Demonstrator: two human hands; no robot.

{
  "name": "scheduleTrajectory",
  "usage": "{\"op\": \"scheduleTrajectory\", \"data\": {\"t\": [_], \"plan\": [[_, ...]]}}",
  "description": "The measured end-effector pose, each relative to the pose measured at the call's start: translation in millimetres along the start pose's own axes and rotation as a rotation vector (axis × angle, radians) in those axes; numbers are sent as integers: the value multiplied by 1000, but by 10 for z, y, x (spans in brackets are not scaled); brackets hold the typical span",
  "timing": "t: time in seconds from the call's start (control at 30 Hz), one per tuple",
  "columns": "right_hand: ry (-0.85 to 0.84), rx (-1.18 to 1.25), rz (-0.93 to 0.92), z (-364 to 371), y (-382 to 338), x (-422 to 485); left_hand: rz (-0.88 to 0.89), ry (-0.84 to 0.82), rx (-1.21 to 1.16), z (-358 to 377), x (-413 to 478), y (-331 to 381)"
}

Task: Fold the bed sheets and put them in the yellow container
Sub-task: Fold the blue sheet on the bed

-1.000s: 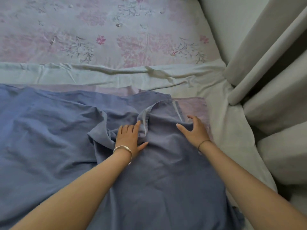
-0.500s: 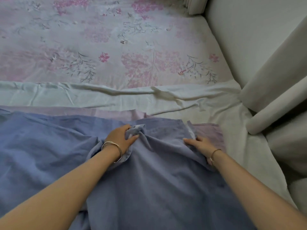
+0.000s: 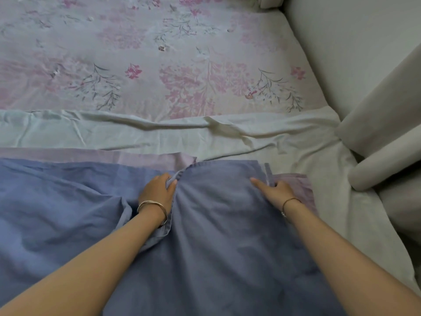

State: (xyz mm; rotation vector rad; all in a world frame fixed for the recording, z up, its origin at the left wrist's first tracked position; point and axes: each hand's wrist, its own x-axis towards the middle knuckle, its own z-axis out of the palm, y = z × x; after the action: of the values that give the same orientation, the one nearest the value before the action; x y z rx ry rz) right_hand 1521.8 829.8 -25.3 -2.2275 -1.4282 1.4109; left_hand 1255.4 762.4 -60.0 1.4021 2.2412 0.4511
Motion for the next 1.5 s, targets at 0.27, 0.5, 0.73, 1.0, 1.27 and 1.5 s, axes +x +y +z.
{"op": "scheduleTrajectory", "data": {"t": [0.27, 0.5, 0.73, 1.0, 1.27, 1.5], "plan": [[429, 231, -479, -269, 378, -348, 508, 133, -287, -13, -23, 385], [521, 62, -279, -365, 739, -94, 152, -372, -113, -180, 233, 246], [498, 64, -118, -635, 773, 40, 89, -440, -269, -412, 273, -47], [398, 158, -251, -659, 599, -93, 64, -577, 131, -483, 87, -237], [538, 75, -82, -621, 817, -3, -274, 248, 172, -828, 585, -392], [259, 222, 67, -596, 657, 43, 372, -144, -137, -409, 211, 161]]}}
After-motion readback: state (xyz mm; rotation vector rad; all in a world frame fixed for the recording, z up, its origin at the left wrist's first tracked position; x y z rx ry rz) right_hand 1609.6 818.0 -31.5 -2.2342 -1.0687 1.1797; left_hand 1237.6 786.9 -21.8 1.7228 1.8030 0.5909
